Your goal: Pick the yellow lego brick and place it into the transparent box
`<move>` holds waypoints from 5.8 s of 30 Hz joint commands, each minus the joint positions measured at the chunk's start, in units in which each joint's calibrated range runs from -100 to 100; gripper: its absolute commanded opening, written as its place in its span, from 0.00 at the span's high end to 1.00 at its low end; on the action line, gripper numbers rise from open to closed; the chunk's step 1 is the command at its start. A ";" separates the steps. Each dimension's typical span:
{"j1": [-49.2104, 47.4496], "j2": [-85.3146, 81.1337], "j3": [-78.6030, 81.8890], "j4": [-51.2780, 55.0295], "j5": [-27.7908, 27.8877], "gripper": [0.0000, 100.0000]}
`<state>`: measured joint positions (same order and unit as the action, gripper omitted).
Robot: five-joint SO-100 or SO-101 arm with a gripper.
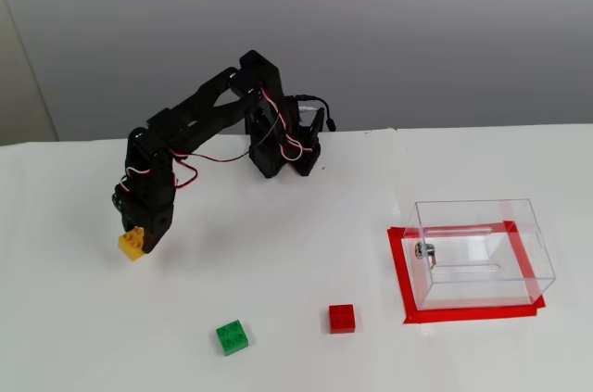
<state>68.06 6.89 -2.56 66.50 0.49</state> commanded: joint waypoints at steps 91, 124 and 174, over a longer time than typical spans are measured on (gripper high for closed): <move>-113.79 -23.57 0.93 -10.97 -0.28 0.91; -123.03 -13.98 0.84 -14.54 -4.51 0.90; -113.64 -22.63 5.72 -13.75 -3.88 0.88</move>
<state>-47.22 -11.21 2.47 52.70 -3.76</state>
